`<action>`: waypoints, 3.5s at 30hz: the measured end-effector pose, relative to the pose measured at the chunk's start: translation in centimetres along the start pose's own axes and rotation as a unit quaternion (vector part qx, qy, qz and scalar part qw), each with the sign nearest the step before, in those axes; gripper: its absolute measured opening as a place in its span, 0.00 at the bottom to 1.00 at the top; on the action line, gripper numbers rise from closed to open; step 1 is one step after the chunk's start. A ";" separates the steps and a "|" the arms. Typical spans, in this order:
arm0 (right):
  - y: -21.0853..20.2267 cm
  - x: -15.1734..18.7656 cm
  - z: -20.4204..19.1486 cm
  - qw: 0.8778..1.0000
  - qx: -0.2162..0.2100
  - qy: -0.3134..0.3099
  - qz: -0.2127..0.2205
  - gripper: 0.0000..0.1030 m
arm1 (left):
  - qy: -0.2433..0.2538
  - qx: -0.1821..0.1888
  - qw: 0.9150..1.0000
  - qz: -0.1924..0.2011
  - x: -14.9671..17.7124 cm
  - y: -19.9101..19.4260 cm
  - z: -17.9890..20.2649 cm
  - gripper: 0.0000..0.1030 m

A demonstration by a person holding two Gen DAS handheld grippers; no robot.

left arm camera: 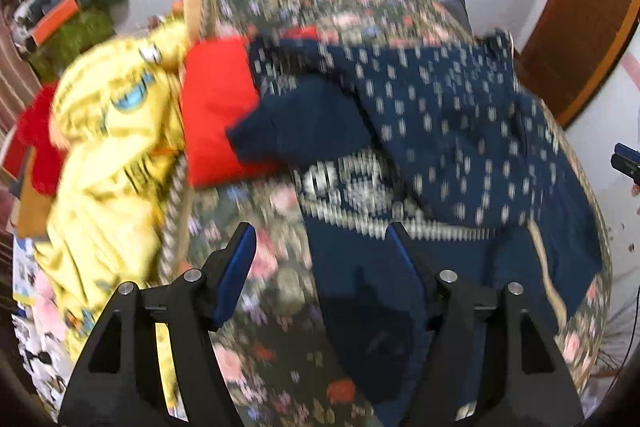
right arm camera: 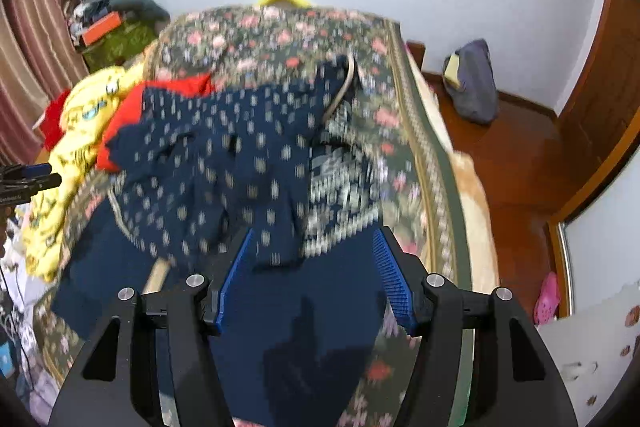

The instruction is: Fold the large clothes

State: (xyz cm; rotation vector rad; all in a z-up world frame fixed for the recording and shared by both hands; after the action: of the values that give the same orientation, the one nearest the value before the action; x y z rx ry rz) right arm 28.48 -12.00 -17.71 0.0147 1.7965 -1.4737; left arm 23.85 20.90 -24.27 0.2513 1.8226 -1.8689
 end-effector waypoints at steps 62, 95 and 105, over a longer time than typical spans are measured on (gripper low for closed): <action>4.2 -12.7 2.5 0.992 -0.089 0.049 0.081 0.07 | -0.176 0.169 0.967 0.078 -12.0 0.6 -0.6 0.06; 4.5 -11.6 2.8 0.996 -0.039 -0.006 0.074 0.37 | -0.047 0.003 0.994 0.094 -12.4 1.2 1.9 0.74; 8.0 -7.3 1.1 0.998 -0.052 -0.014 0.017 0.41 | 0.077 -0.068 0.995 0.004 -5.4 8.6 5.9 0.85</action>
State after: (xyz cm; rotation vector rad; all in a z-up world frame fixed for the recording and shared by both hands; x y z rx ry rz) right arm 37.82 -7.00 -20.13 -0.0267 1.8384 -1.3491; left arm 33.79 16.66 -28.78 0.3617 2.0400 -1.7532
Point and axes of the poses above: each gripper's, at about its wrist camera, not at the fingertips, and y roughly the way its jaws point, z to its right, x to its underside, the point moved 5 cm from there along y, roughly the way its jaws point, and after that the axes turned 3 degrees about -y, right-handed, at the moved point
